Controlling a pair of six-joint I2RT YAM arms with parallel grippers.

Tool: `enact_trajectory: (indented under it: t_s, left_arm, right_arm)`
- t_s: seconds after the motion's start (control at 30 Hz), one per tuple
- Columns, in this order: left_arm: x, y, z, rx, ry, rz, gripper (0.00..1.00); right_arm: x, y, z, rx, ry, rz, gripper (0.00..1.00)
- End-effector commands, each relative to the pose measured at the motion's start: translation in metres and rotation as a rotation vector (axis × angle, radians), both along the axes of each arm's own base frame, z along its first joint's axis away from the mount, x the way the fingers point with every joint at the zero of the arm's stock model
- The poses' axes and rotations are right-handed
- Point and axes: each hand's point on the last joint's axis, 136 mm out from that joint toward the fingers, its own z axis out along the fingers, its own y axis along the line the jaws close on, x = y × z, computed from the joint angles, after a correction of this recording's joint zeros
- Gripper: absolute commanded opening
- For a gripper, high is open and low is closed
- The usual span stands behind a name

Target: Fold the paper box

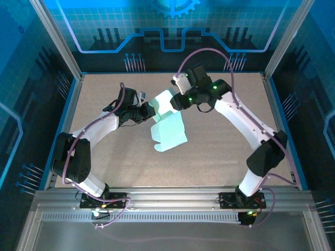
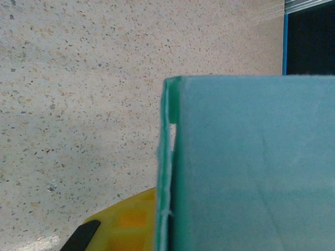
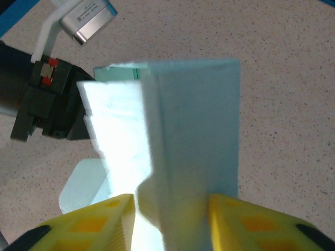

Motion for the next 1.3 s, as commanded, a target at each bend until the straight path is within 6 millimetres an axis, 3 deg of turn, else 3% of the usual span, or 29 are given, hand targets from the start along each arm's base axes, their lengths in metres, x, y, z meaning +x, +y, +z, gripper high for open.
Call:
enact_trajectory:
  t_s: [0.0,0.17,0.67,0.97,1.27]
  left_arm:
    - [-0.002,-0.008,0.016,-0.017,-0.045,-0.05,0.0]
    - [-0.004,-0.007,0.016,-0.016,-0.048,-0.048,0.0]
    - [-0.002,-0.015,0.011,-0.026,-0.039,-0.063,0.0]
    - [-0.003,-0.016,0.017,-0.03,-0.05,-0.067,0.0]
    - [-0.005,-0.019,0.02,-0.032,-0.055,-0.076,0.0]
  right_arm:
    - [-0.006,-0.011,0.037,0.117,-0.077,0.027,0.52]
    - [0.002,-0.029,0.031,0.123,-0.054,-0.009,0.54]
    - [0.007,0.004,-0.005,0.043,0.03,0.096,0.45]
    - [0.021,-0.004,-0.025,-0.193,-0.05,-0.002,0.37]
    - [0.028,0.005,-0.037,-0.369,-0.128,-0.052,0.28]
